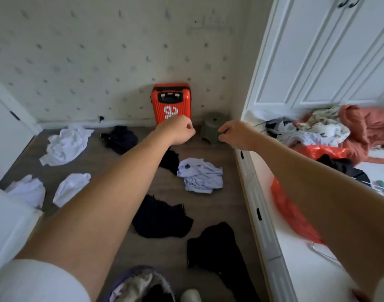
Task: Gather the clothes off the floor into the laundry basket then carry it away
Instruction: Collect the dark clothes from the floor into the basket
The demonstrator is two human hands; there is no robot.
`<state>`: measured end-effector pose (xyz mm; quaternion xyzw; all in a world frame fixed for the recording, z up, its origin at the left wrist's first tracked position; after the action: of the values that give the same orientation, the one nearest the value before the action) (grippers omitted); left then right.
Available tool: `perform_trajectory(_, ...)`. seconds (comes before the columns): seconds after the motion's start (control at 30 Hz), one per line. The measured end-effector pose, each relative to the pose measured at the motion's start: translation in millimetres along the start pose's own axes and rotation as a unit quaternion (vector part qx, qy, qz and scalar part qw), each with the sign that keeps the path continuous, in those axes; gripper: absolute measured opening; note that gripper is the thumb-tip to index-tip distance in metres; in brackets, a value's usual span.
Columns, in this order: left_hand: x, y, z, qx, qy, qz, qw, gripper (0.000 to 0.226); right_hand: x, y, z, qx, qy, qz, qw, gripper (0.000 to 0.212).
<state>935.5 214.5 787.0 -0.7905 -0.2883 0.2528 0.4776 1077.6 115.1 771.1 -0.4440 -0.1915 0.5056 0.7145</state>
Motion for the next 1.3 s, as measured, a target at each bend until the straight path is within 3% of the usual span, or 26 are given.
perform_trajectory(0.17, 29, 115, 63, -0.022, -0.066, 0.065, 0.996, 0.028, 52, 128, -68, -0.004, 0.028, 0.097, 0.995, 0.038)
perform_trajectory(0.37, 48, 337, 172, -0.046, -0.135, 0.130, 0.981, 0.024, 74, 338, -204, 0.011, 0.067, 0.210, 0.975, 0.042)
perform_trajectory(0.67, 37, 669, 323, -0.028, -0.201, 0.163, 0.966, 0.021, 60, 641, -426, 0.077, 0.232, 0.266, 0.933, 0.093)
perform_trajectory(0.8, 45, 764, 374, -0.002, -0.201, 0.160, 0.966, 0.040, 67, 722, -474, -0.034, 0.162, 0.317, 0.934, 0.114)
perform_trajectory(0.93, 56, 802, 441, 0.057, -0.253, 0.145, 0.955, 0.065, 88, 765, -514, -0.213, 0.043, 0.379, 0.900, 0.134)
perform_trajectory(1.0, 63, 808, 470, 0.061, -0.293, 0.143, 0.943, 0.083, 99, 778, -527, -0.243, 0.014, 0.384, 0.890, 0.137)
perform_trajectory(1.07, 71, 813, 492, 0.072, -0.321, 0.155, 0.931, 0.100, 108, 787, -531, -0.244, 0.003, 0.379, 0.893, 0.135)
perform_trajectory(1.13, 78, 827, 513, 0.041, -0.347, 0.175, 0.921, 0.099, 116, 797, -532, -0.248, 0.002, 0.377, 0.892, 0.124)
perform_trajectory(1.2, 81, 840, 522, -0.024, -0.352, 0.175, 0.919, 0.078, 122, 800, -528, -0.268, -0.008, 0.368, 0.891, 0.099)
perform_trajectory(1.3, 84, 834, 517, 0.001, -0.320, 0.137, 0.937, 0.050, 127, 802, -516, -0.301, -0.033, 0.356, 0.884, 0.067)
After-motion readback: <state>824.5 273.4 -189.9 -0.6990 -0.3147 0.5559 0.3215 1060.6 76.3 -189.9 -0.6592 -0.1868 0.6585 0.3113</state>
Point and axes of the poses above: each hand's wrist, its own x-axis towards the middle knuckle, its own y-axis out of the palm, z = x × y, the point moved 9 cm from there along x, towards the middle knuckle, and after that the axes turned 1 degree about -z, right-handed, at the moved point
